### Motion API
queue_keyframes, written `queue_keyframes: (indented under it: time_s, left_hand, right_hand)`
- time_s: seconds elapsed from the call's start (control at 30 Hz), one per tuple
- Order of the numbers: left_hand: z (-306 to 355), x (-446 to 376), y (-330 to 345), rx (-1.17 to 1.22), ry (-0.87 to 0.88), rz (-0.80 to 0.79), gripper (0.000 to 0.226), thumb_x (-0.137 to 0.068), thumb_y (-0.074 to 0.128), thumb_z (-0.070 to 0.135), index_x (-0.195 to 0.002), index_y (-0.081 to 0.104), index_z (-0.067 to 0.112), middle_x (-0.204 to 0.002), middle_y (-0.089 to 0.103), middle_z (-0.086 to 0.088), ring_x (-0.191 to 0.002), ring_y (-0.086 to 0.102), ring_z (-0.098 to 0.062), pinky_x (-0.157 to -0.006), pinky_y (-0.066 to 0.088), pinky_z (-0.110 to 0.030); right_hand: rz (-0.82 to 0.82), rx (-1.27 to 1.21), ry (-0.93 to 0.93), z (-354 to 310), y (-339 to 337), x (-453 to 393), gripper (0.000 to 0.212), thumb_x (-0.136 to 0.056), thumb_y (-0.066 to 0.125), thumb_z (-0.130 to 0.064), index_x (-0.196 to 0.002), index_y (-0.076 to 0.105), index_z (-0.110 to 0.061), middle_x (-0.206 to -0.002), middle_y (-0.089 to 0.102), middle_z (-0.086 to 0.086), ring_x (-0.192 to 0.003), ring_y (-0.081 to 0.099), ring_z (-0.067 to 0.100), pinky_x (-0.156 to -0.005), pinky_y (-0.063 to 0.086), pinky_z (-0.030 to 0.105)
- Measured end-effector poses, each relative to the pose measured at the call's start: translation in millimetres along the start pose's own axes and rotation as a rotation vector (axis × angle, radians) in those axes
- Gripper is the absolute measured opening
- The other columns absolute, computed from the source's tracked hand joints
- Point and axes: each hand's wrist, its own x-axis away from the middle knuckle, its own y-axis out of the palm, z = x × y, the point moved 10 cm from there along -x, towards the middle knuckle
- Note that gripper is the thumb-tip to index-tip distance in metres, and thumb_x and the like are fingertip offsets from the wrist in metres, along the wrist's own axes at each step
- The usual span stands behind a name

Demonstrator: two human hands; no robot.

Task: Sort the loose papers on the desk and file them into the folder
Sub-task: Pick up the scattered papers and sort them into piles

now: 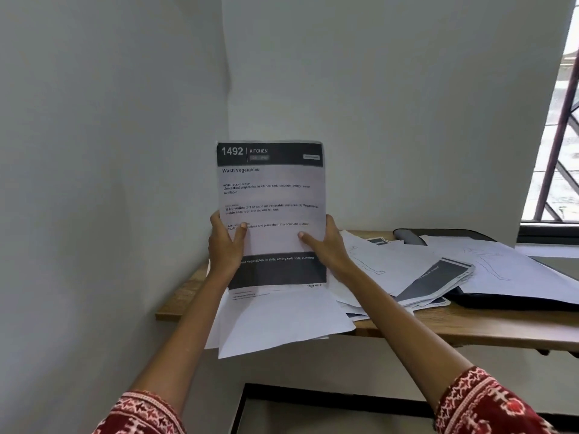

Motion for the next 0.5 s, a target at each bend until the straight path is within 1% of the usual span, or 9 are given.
queue_keyframes:
  time_s: [0.13,0.23,0.3,0.4,0.5]
  left_hand:
    - [-22.1,11.7,6.6,-0.074,-0.029,-0.018,0.039,-0.097,0.046,0.011,-0.132,0.035,-0.003,-0.133,0.050,-0.019,-0.118,0.049,-0.036,-0.094,0.041,-0.038]
    - [-21.1,11.0,7.8,-0.092,-0.018,-0.003,0.035,-0.096,0.044,0.005,-0.130,0.039,-0.004,-0.129,0.053,-0.020,-0.115,0.050,-0.036,-0.091,0.040,-0.035]
    - [-18.6,7.8,10.5,-0.083,-0.027,0.004,0.033,-0.095,0.044,0.004,-0.128,0.041,-0.003,-0.127,0.054,-0.020,-0.114,0.051,-0.036,-0.089,0.040,-0.033]
    - [-24.3,9.1,28.0,-0.019,-0.118,-0.030,0.033,-0.095,0.042,0.002,-0.128,0.043,0.001,-0.129,0.053,-0.017,-0.117,0.050,-0.033,-0.093,0.039,-0.034]
    - [-31.9,18.1,55.9,0.091,-0.245,-0.060,0.032,-0.096,0.039,0.003,-0.129,0.042,0.006,-0.132,0.052,-0.012,-0.121,0.048,-0.031,-0.096,0.038,-0.034]
  right_hand:
    - [-0.044,0.097,0.051,14.9,10.5,5.8,0.049,-0.093,0.058,-0.017,-0.135,0.034,-0.010,-0.132,0.049,0.009,-0.105,0.046,0.013,-0.088,0.045,0.027]
    - [-0.010,0.099,0.035,10.6,3.4,3.3,0.043,-0.093,0.056,-0.009,-0.132,0.038,-0.008,-0.128,0.052,0.009,-0.101,0.047,0.014,-0.083,0.043,0.024]
    - [0.035,0.104,0.031,7.5,-5.1,1.5,0.040,-0.091,0.056,-0.007,-0.129,0.041,-0.007,-0.123,0.054,0.009,-0.099,0.050,0.017,-0.080,0.042,0.025]
    - [0.097,0.187,0.053,12.5,-19.4,1.1,0.040,-0.089,0.056,-0.009,-0.127,0.043,-0.006,-0.121,0.056,0.011,-0.105,0.054,0.025,-0.083,0.043,0.030]
    - [0.113,0.247,0.111,23.8,-35.7,3.7,0.041,-0.089,0.055,-0.010,-0.128,0.042,-0.006,-0.123,0.056,0.012,-0.102,0.053,0.023,-0.086,0.046,0.033]
